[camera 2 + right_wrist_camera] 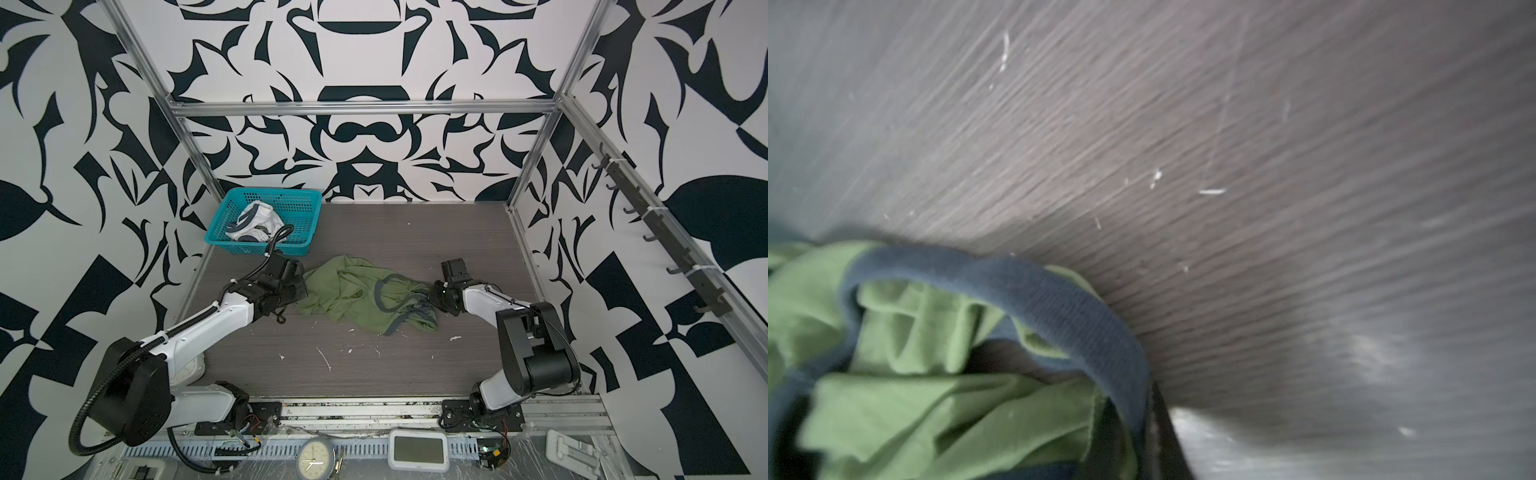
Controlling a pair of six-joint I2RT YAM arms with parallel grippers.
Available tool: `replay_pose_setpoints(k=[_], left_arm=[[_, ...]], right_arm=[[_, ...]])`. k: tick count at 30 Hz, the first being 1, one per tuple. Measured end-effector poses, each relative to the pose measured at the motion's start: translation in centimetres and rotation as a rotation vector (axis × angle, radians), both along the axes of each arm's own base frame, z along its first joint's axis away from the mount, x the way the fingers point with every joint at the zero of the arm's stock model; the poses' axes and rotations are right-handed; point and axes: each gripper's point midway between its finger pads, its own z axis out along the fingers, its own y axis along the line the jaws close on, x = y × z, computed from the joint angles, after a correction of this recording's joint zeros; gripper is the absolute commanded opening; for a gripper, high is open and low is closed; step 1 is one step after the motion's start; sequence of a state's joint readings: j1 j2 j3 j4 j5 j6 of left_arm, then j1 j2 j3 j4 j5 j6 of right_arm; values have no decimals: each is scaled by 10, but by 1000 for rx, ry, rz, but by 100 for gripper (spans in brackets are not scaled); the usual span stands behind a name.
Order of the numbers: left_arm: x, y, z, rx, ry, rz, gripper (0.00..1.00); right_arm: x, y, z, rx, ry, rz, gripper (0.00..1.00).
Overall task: Fold and stack tank tops
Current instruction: Smooth out the tank top at the center of the table.
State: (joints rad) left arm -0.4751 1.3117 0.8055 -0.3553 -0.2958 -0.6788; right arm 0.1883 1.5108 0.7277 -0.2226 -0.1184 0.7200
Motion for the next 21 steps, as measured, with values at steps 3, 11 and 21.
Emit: replay_pose_setpoints(k=[3,11,21], left_arm=[[0,1,15,-5,-46,-13,0],[-10,6,126,-121,-385,-56,0],[-11,-4,45,-81,-153,-67,15]], right_arm=[[8,-12,27,-88,-40,16,0],[40,-49,211,-341,-408,2,0],[7,-68,173,-441,-297,13,0]])
